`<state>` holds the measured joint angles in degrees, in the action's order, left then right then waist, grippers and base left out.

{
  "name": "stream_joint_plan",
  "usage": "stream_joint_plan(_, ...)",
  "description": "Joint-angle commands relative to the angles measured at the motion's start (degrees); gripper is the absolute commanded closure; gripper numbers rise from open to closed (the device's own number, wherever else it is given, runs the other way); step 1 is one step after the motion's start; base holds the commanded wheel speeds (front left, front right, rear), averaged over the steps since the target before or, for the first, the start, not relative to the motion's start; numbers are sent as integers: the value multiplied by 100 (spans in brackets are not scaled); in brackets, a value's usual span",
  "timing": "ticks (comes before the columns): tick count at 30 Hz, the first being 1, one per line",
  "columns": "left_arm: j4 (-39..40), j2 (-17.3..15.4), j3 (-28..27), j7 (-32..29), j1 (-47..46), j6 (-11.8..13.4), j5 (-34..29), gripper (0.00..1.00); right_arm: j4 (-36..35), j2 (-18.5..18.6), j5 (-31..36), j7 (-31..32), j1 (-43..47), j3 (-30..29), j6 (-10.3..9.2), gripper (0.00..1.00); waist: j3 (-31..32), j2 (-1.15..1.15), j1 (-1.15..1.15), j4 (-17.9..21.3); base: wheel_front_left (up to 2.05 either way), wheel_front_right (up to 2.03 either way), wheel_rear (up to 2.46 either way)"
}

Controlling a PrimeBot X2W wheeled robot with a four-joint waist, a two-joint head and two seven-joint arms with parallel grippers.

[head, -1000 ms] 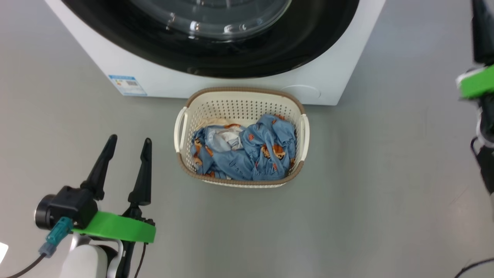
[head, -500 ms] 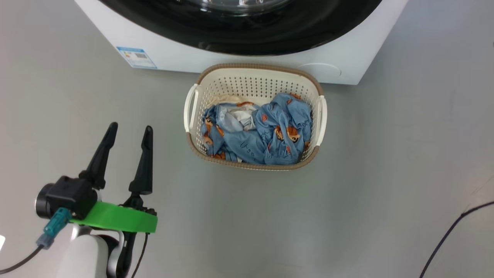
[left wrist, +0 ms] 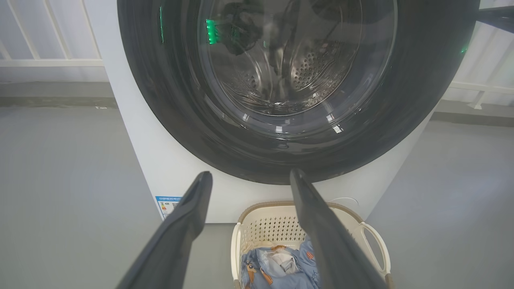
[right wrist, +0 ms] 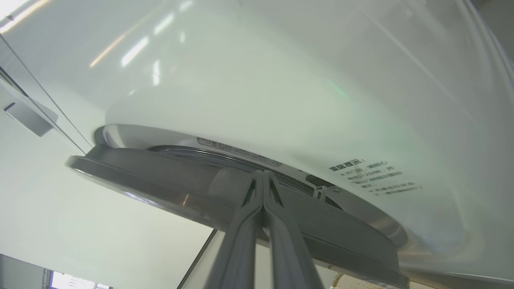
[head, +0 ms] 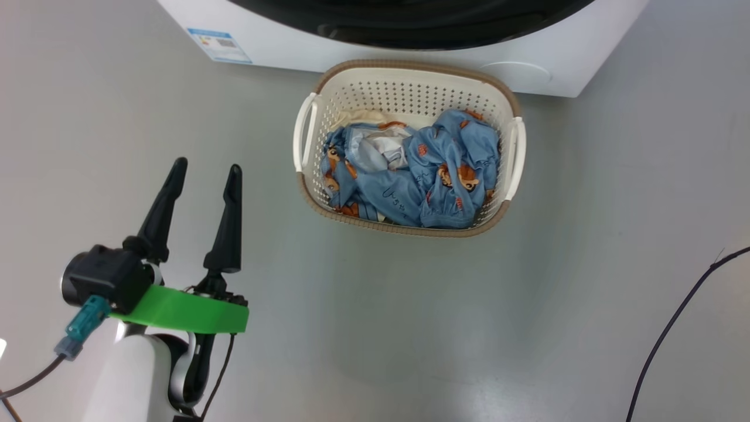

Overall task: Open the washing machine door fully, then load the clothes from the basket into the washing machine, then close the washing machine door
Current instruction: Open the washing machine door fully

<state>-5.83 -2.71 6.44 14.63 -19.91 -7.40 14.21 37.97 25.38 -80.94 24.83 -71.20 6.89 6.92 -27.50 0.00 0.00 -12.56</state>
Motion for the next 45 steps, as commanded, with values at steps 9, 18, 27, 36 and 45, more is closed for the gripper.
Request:
stream_joint_plan(9,196,-93,-190,37,-100,-9,77,0,333,-129,-264,422,-567,43,57,100,-144,0,0,-216,0,0,0)
stream_joint_plan(18,148,-65,-137,37,-95,-9,36,0,788,-178,-242,689,-817,179,57,100,-134,0,0,-385,0,0,0)
stream_joint_plan(27,42,-49,-178,37,11,-9,1,0,777,-343,-403,1148,-331,350,57,100,204,0,0,-369,0,0,0)
stream_joint_plan(36,-37,-103,-205,37,237,-9,-87,0,485,-582,-751,1463,673,354,57,100,797,0,0,-222,0,0,0)
stream_joint_plan(45,-131,-168,-164,37,452,-9,-176,0,70,-756,-967,1670,1641,396,57,100,1345,0,0,-246,0,0,0)
